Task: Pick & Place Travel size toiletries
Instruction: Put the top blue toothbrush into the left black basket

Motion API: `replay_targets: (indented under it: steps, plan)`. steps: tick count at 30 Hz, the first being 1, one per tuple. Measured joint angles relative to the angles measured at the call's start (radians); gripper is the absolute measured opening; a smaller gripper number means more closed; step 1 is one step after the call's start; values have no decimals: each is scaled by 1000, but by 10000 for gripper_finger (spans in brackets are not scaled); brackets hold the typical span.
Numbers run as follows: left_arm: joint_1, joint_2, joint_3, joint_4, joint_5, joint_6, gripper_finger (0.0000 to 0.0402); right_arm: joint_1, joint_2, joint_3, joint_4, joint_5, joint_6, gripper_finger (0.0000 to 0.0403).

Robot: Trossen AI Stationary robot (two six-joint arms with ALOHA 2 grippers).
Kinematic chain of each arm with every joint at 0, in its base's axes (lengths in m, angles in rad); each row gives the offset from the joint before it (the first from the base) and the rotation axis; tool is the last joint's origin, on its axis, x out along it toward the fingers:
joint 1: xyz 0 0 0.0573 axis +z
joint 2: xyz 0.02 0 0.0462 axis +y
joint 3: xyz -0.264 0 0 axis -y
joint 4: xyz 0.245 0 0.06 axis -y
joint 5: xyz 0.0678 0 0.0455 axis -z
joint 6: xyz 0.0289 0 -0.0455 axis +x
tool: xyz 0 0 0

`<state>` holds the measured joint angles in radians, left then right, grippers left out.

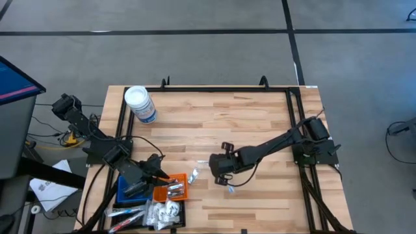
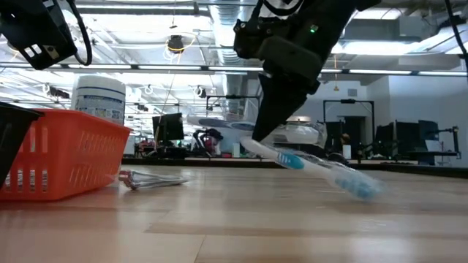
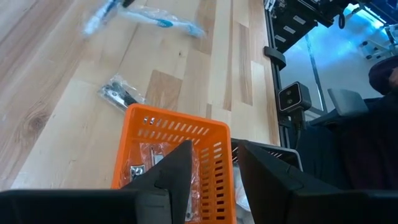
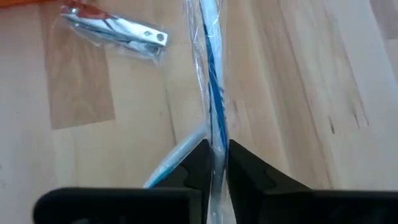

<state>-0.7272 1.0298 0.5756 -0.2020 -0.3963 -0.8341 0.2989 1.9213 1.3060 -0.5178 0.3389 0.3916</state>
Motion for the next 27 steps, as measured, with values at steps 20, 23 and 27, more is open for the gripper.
replay_targets:
  steps: [20, 23, 27]
  plan:
    - [0, 0, 0, 2, 0, 0, 124, -11, 17, 2, 167, -189, -84, 7]
    - [0, 0, 0, 2, 0, 0, 124, -10, 17, 2, 184, -212, -96, 9]
    - [0, 0, 0, 2, 0, 0, 124, -18, 17, 2, 122, -184, -104, 22]
